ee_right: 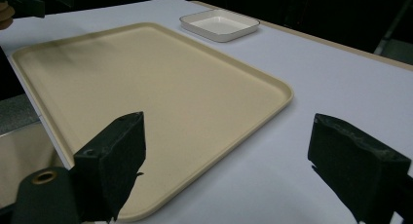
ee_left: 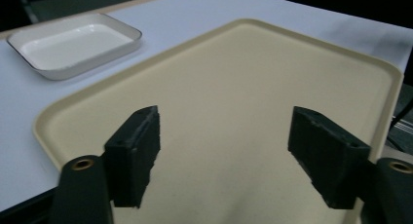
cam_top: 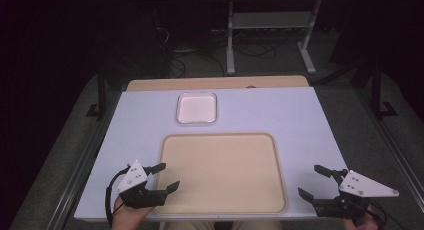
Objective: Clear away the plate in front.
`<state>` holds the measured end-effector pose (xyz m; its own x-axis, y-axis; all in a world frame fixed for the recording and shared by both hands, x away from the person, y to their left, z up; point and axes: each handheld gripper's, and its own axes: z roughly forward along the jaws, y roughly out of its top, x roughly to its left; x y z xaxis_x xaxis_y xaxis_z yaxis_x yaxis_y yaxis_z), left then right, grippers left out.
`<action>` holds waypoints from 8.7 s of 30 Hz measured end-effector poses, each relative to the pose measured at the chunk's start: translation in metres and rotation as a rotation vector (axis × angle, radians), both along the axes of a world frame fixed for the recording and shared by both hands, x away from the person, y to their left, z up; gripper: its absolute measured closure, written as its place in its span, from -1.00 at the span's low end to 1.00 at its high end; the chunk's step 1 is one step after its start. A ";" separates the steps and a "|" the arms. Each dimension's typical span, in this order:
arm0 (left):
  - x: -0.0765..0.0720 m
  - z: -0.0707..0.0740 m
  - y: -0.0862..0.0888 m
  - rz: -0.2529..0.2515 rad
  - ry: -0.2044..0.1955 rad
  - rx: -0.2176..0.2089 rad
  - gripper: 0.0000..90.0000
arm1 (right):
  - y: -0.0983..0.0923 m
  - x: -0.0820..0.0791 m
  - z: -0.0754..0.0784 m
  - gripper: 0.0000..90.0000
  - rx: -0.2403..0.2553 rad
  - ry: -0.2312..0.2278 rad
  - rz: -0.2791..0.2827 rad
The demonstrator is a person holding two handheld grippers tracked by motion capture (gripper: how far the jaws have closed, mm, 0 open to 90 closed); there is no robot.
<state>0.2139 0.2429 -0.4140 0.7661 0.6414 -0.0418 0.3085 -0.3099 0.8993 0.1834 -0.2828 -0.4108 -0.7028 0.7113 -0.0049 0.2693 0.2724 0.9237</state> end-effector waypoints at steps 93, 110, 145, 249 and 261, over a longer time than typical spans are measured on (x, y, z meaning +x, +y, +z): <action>0.101 0.028 -0.019 0.040 0.059 0.049 -0.36 | -0.001 0.000 -0.001 -0.71 0.004 -0.006 0.007; 0.143 0.034 -0.021 0.078 0.120 0.034 -0.29 | 0.000 0.000 -0.002 -0.71 0.002 -0.005 0.009; 0.254 0.032 -0.016 0.269 0.301 0.073 -0.07 | -0.001 -0.001 -0.002 -0.71 -0.003 -0.003 0.005; 0.217 0.043 0.009 0.383 0.478 -0.274 0.97 | -0.001 -0.001 -0.003 -0.71 0.009 0.002 0.018; 0.187 0.046 0.007 0.348 0.470 -0.252 0.97 | 0.002 -0.001 -0.003 -0.71 -0.006 0.005 0.029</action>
